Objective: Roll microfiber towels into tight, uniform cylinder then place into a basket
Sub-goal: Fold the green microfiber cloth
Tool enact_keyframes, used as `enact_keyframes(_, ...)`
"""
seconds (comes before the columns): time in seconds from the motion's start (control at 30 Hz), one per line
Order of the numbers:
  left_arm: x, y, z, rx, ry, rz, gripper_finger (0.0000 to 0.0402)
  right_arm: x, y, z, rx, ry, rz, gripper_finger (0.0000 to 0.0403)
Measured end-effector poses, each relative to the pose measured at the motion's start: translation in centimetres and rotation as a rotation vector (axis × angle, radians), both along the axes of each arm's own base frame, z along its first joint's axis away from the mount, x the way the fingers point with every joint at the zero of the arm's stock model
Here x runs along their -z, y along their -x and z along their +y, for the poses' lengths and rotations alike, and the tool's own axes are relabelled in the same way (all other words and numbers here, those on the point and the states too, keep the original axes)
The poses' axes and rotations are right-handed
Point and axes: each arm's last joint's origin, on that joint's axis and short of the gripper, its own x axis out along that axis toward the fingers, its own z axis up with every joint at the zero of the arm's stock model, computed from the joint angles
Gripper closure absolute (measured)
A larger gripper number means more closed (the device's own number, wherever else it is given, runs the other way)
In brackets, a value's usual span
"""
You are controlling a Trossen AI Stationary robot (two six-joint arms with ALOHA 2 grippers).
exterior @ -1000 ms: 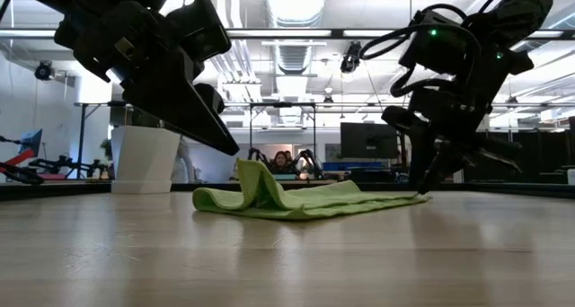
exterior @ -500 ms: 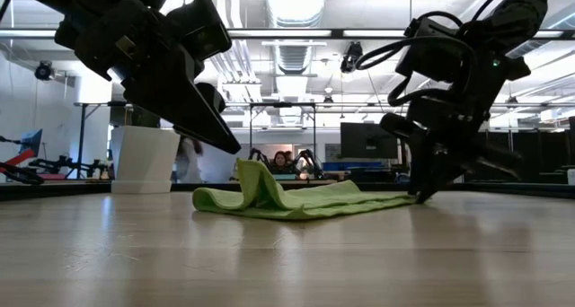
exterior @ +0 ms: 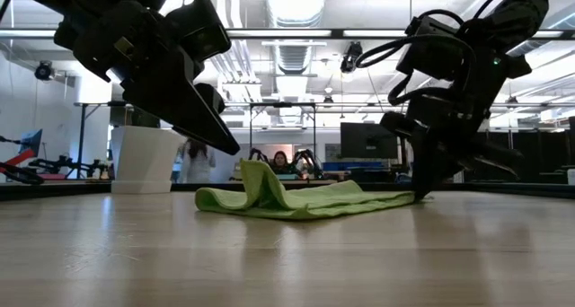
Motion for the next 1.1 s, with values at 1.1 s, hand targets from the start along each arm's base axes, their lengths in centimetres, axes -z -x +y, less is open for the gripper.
enact_keyframes(1.1, 0.2, 0.3, -0.5, 0.002, 0.018, 0.012, 0.0207, -0.6, -6.1, 8.5, 0.122, -0.22, 0.091, 0.0344)
